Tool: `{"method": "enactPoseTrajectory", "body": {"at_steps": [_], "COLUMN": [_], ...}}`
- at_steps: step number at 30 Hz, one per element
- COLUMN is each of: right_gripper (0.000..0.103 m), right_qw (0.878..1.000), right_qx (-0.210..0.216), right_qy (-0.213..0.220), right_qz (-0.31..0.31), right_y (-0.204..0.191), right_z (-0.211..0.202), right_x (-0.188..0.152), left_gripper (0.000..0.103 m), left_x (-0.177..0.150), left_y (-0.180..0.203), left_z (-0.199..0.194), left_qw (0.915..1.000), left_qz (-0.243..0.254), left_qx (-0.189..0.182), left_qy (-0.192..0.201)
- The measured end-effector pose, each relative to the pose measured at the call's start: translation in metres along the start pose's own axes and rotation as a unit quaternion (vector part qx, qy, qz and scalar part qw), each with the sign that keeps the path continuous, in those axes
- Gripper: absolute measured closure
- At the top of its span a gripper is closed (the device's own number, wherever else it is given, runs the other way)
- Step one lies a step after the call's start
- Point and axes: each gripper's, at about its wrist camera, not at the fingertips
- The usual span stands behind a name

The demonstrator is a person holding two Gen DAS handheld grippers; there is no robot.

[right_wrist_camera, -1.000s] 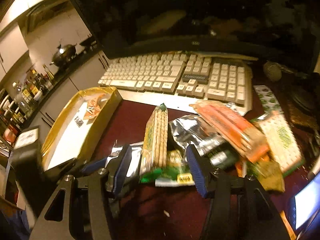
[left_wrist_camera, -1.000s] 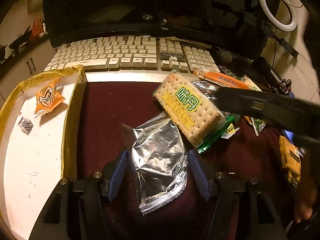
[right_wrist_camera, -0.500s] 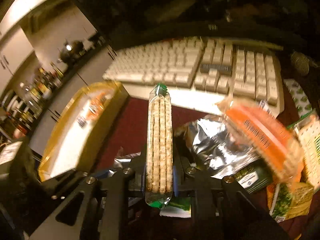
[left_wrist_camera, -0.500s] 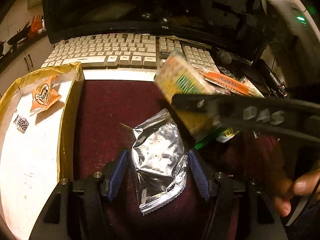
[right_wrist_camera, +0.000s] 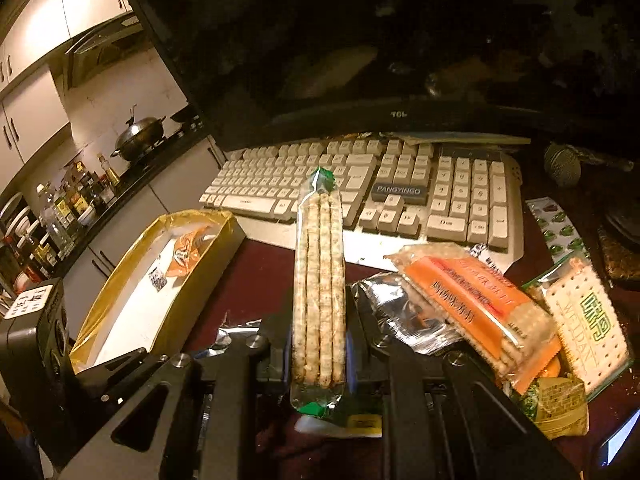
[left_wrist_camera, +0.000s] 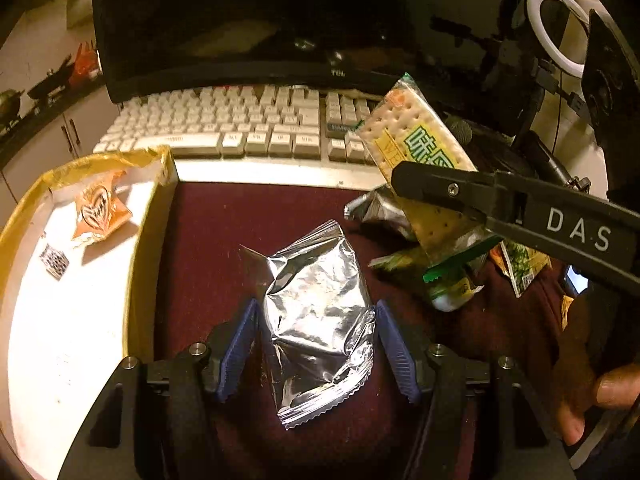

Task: Organize snacks
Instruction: 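Grasp the tall biscuit-stick pack with the right tool while the left tool holds the foil bag, then lift and carry the foil bag and biscuit-stick pack toward the tray with both tools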

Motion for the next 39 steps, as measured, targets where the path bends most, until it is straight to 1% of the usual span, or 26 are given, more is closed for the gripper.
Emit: {"method": "enactPoseTrajectory", "body": {"at_steps": [5, 7, 9, 11, 16, 25, 39], "right_gripper": [0.085, 0.085, 0.085, 0.085, 0.085, 0.085, 0.085], "right_qw": [1.0, 1.0, 1.0, 1.0, 1.0, 1.0, 1.0], "right_qx": [-0.01, -0.013, -0.016, -0.018, -0.02, -0.019, -0.008], "right_qy": [0.011, 0.011, 0.01, 0.01, 0.007, 0.01, 0.013], "right_qz": [-0.004, -0.002, -0.001, -0.002, -0.005, -0.004, -0.005], "right_y": [0.0, 0.002, 0.003, 0.004, 0.003, 0.003, 0.0], "right_z": [-0.001, 0.0, 0.002, 0.003, 0.005, 0.005, 0.001], "right_x": [0.001, 0.002, 0.002, 0.002, 0.002, 0.002, 0.002], "left_gripper": [0.039, 0.039, 0.039, 0.039, 0.039, 0.039, 0.038], "left_x": [0.01, 0.015, 0.02, 0.021, 0.02, 0.018, 0.015], "left_y": [0.004, 0.004, 0.003, 0.0, -0.005, -0.003, 0.002], "left_z": [-0.005, -0.005, -0.004, -0.005, -0.011, -0.019, -0.022], "left_qw": [0.9992, 0.9984, 0.9967, 0.9938, 0.9902, 0.9864, 0.9835], "left_qz": [0.009, 0.006, 0.004, 0.0, -0.011, -0.011, -0.008], "left_qx": [0.019, 0.028, 0.044, 0.067, 0.083, 0.095, 0.109], "left_qy": [0.034, 0.049, 0.068, 0.088, 0.112, 0.134, 0.144]}}
Point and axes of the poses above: each gripper's, at about its wrist camera, not at the fingertips, and z roughly the way its jaws point, y to its right, x to its top, and after that the axes turned 4 degrees about -x, right-handed
